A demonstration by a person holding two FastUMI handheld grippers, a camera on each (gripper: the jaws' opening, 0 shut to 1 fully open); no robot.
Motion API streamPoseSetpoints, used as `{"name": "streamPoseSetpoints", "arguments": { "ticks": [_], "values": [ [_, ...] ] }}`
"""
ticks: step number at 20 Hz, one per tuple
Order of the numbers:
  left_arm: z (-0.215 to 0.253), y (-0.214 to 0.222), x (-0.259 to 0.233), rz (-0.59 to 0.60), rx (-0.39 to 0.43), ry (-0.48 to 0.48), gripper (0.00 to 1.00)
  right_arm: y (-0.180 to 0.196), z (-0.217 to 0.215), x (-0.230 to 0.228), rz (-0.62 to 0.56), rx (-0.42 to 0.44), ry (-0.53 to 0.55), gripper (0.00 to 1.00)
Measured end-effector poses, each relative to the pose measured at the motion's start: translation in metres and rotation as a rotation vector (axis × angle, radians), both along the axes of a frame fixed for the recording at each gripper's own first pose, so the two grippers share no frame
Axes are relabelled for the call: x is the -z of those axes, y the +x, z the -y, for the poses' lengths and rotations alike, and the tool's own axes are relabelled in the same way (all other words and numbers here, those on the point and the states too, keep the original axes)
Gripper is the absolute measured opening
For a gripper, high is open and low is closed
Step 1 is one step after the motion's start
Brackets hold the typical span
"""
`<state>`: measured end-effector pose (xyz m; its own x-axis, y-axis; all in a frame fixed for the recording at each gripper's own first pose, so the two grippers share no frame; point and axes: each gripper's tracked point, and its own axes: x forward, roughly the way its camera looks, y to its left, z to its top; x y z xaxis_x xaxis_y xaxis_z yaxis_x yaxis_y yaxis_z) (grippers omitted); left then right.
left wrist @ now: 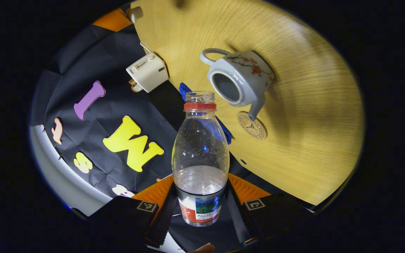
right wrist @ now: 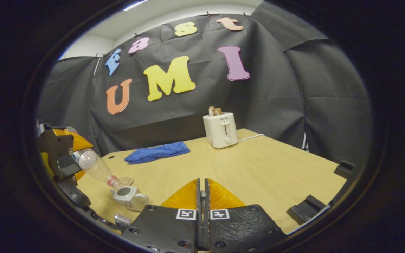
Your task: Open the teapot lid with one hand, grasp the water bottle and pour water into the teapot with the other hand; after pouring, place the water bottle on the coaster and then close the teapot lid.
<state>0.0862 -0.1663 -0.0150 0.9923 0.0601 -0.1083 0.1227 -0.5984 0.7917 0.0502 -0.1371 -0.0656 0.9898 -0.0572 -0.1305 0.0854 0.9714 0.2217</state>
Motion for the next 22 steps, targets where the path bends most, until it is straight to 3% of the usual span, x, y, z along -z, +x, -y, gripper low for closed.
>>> {"name": "streamPoseSetpoints", "arguments": {
  "ticks": [3, 5, 6, 8, 14, 17, 22],
  "values": [
    [-0.001, 0.008, -0.004, 0.017, 0.014, -0.102, 0.79, -0.002, 0.006, -0.007, 0.007, 0.012, -0.008, 0.0],
    [-0.004, 0.012, -0.008, 0.048, 0.031, -0.231, 0.75, -0.003, 0.016, -0.011, 0.018, 0.038, -0.017, 0.0],
    [-0.006, 0.014, -0.006, 0.049, 0.038, -0.347, 0.75, -0.003, 0.019, -0.011, 0.018, 0.048, -0.014, 0.01],
    [-0.018, 0.019, 0.007, 0.017, -0.025, -0.641, 0.75, -0.003, 0.02, -0.006, 0.005, 0.05, -0.006, 0.0],
    [-0.011, 0.023, -0.004, 0.006, -0.046, -1.077, 0.75, -0.001, 0.014, 0.0, -0.007, 0.047, -0.028, 0.0],
    [-0.016, 0.03, -0.009, 0.021, -0.069, -1.357, 0.75, 0.001, 0.01, 0.001, -0.01, 0.039, -0.042, 0.0],
    [-0.016, 0.062, -0.007, -0.06, -0.126, -1.875, 0.76, 0.002, 0.013, 0.001, -0.006, 0.045, -0.037, 0.0]
  ]
}}
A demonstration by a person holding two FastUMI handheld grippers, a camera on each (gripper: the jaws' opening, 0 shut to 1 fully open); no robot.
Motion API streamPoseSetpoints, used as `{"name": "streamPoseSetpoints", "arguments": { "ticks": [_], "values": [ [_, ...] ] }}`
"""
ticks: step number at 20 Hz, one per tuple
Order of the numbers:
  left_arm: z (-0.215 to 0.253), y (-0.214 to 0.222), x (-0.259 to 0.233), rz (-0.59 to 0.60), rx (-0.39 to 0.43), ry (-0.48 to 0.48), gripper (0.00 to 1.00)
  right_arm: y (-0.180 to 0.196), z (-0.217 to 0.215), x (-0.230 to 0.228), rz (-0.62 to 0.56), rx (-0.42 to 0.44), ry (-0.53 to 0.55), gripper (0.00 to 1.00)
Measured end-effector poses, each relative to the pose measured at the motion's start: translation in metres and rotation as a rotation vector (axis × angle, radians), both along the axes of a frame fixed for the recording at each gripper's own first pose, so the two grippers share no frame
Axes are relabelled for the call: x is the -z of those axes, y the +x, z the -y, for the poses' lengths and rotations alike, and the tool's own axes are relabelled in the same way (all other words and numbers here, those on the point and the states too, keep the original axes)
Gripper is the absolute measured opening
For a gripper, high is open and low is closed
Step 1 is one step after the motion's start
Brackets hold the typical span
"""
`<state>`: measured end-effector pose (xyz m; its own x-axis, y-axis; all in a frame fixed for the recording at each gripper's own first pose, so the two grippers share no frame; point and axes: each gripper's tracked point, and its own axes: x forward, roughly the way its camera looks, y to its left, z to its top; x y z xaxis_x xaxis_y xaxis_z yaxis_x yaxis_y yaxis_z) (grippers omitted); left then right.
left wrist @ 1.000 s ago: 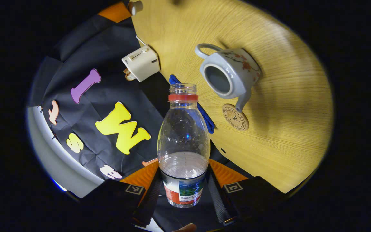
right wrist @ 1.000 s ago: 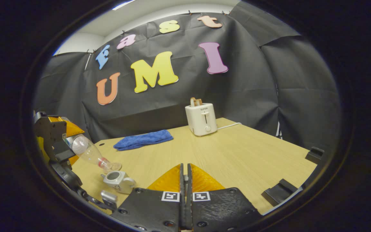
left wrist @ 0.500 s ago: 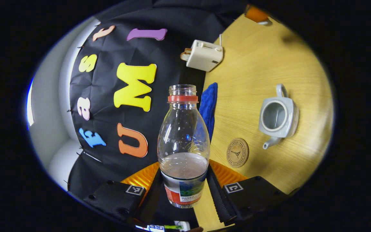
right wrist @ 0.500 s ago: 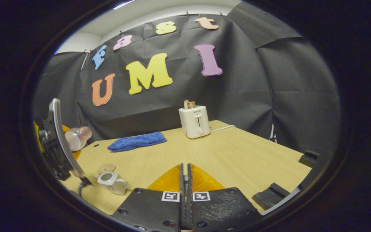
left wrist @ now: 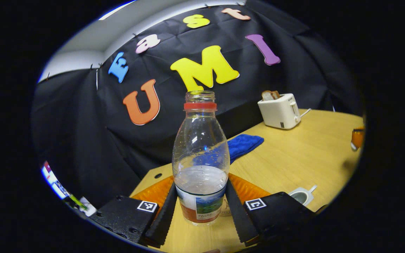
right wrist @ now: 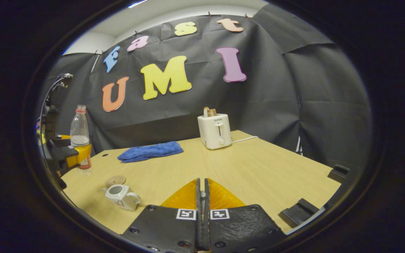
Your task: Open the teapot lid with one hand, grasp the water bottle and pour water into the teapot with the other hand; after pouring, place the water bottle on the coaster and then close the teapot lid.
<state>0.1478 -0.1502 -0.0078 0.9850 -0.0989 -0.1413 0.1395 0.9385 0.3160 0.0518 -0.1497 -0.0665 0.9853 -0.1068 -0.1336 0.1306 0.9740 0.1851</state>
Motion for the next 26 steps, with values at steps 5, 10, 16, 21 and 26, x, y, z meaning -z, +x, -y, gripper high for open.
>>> {"name": "streamPoseSetpoints", "arguments": {
  "ticks": [5, 10, 16, 21, 26],
  "values": [
    [-0.01, 0.038, 0.013, -0.01, -0.032, -0.273, 0.76, 0.0, 0.005, 0.0, 0.003, 0.009, -0.005, 0.0],
    [-0.005, 0.065, 0.052, -0.049, -0.013, -0.35, 0.77, 0.005, 0.008, 0.011, -0.021, 0.013, -0.003, 0.0],
    [0.011, 0.068, 0.058, -0.045, 0.033, -0.354, 0.77, 0.012, 0.008, 0.023, -0.049, 0.009, 0.013, 0.0],
    [0.013, 0.068, 0.056, -0.03, 0.046, -0.343, 0.78, 0.014, 0.006, 0.029, -0.065, 0.005, 0.022, 0.0],
    [0.015, 0.064, 0.058, -0.031, 0.068, -0.358, 0.83, 0.014, 0.003, 0.031, -0.071, 0.001, 0.018, 0.0]
  ]
}}
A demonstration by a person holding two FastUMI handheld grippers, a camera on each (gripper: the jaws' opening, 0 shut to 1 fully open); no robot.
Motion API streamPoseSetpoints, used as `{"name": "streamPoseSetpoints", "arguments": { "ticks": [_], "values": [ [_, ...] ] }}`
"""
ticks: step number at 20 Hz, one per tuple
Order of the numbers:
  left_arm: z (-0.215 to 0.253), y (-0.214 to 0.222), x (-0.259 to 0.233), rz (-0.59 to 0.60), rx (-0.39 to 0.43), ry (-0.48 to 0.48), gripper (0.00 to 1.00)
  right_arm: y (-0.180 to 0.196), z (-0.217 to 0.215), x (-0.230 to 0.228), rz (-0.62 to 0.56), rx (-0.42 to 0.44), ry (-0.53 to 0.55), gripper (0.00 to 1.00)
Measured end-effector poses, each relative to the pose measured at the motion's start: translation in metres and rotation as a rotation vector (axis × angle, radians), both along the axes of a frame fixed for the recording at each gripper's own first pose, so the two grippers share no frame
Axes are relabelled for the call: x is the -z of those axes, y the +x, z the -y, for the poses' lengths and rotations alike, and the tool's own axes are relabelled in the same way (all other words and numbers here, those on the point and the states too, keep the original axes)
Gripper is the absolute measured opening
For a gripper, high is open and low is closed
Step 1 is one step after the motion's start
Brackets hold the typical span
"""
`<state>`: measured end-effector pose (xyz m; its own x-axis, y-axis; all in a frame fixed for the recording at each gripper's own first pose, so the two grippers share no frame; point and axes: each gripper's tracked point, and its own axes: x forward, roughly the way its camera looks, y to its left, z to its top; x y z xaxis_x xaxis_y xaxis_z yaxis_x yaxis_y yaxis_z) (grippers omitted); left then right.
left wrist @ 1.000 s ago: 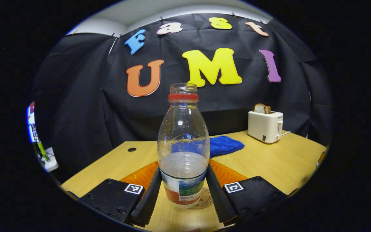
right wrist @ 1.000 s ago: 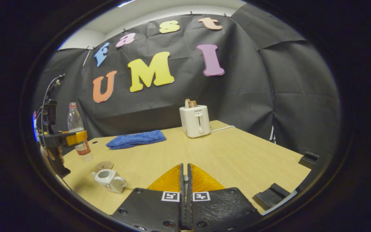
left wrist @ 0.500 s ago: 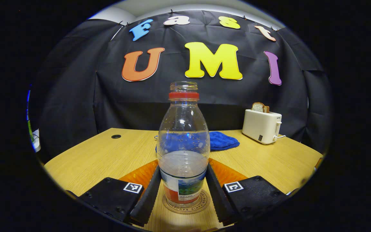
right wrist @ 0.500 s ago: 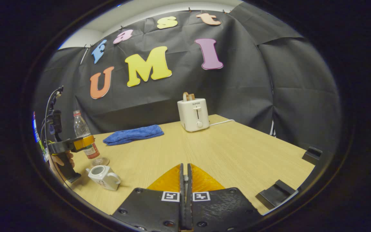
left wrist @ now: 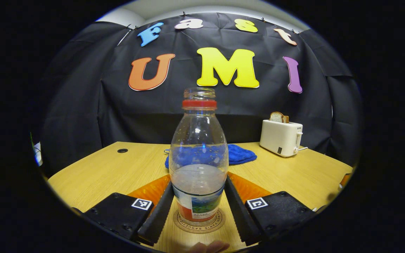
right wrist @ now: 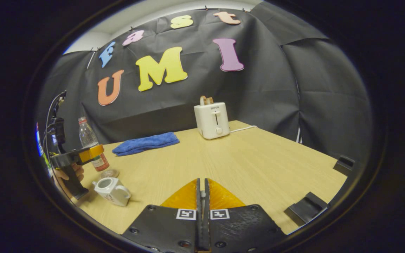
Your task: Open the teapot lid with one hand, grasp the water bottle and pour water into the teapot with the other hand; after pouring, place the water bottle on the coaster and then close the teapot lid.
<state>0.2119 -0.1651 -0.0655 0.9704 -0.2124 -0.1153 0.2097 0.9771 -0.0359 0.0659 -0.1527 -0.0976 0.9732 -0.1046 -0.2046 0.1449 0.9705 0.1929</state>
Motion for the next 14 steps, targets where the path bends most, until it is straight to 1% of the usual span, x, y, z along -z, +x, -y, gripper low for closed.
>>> {"name": "streamPoseSetpoints", "arguments": {
  "ticks": [3, 8, 9, 14],
  "values": [
    [0.001, -0.003, -0.001, 0.008, 0.011, 0.005, 0.91, -0.001, -0.002, -0.001, 0.003, -0.004, -0.007, 0.0],
    [-0.004, -0.007, -0.007, 0.039, 0.011, -0.015, 0.92, -0.002, -0.009, -0.004, 0.009, -0.012, -0.021, 0.0],
    [-0.001, -0.01, -0.009, 0.043, 0.031, -0.023, 0.92, -0.002, -0.011, -0.004, 0.01, -0.014, -0.028, 0.0],
    [-0.005, -0.014, -0.012, 0.049, 0.032, -0.033, 0.92, -0.012, -0.019, -0.021, 0.043, -0.024, -0.053, 0.0]
  ]
}}
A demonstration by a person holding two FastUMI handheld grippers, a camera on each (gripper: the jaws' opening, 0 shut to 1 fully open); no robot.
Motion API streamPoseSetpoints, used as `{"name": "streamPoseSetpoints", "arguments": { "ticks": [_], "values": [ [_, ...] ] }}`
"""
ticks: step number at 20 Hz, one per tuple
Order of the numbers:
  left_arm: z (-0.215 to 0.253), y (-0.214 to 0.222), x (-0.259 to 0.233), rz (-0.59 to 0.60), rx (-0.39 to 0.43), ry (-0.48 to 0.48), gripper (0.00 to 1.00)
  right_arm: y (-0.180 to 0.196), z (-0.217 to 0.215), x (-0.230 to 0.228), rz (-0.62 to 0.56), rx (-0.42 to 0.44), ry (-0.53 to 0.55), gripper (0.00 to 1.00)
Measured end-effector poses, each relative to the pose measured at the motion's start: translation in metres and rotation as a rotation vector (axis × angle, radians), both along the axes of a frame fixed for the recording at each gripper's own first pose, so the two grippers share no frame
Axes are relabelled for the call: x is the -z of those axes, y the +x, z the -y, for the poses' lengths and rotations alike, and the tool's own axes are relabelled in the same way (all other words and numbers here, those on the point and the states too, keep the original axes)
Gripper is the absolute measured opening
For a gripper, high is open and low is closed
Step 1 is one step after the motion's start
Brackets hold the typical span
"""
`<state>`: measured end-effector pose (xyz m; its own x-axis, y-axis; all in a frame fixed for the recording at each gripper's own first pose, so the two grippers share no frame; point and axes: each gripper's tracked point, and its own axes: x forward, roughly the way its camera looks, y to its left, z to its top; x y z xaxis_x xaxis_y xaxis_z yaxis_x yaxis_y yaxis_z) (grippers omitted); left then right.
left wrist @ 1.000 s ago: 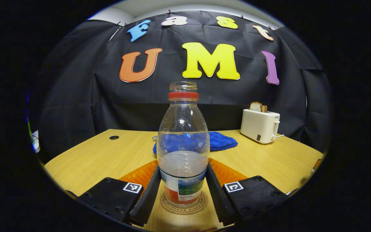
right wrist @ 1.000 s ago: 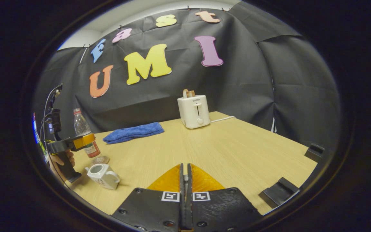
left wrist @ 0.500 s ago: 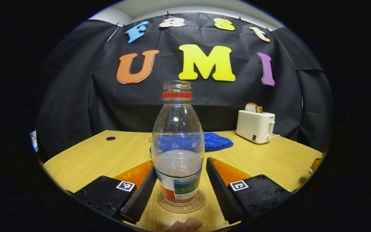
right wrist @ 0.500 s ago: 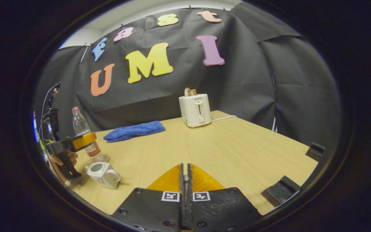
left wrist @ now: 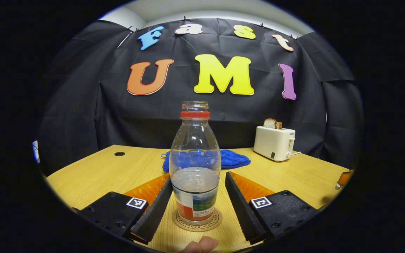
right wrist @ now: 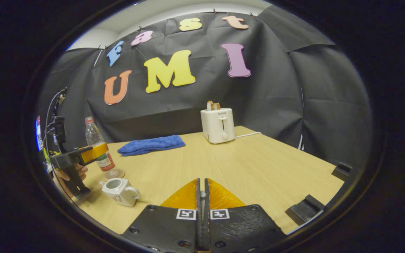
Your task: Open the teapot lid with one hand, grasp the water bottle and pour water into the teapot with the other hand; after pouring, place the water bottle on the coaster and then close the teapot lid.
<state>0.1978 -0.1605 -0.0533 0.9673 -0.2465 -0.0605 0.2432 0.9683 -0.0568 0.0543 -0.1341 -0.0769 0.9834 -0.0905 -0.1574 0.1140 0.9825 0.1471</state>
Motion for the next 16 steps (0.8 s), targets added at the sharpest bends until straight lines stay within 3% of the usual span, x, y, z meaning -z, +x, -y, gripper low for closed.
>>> {"name": "streamPoseSetpoints", "arguments": {
  "ticks": [5, 12, 16],
  "values": [
    [-0.002, -0.01, 0.003, -0.012, 0.017, -0.005, 0.92, -0.005, -0.014, -0.017, 0.03, -0.021, -0.047, 0.0],
    [-0.014, -0.033, 0.012, -0.039, 0.015, -0.059, 0.92, -0.004, -0.051, -0.038, 0.069, -0.12, -0.065, 0.0],
    [-0.046, -0.05, 0.014, -0.04, -0.076, 0.013, 0.92, 0.01, -0.091, -0.046, 0.081, -0.243, -0.053, 0.0]
  ]
}}
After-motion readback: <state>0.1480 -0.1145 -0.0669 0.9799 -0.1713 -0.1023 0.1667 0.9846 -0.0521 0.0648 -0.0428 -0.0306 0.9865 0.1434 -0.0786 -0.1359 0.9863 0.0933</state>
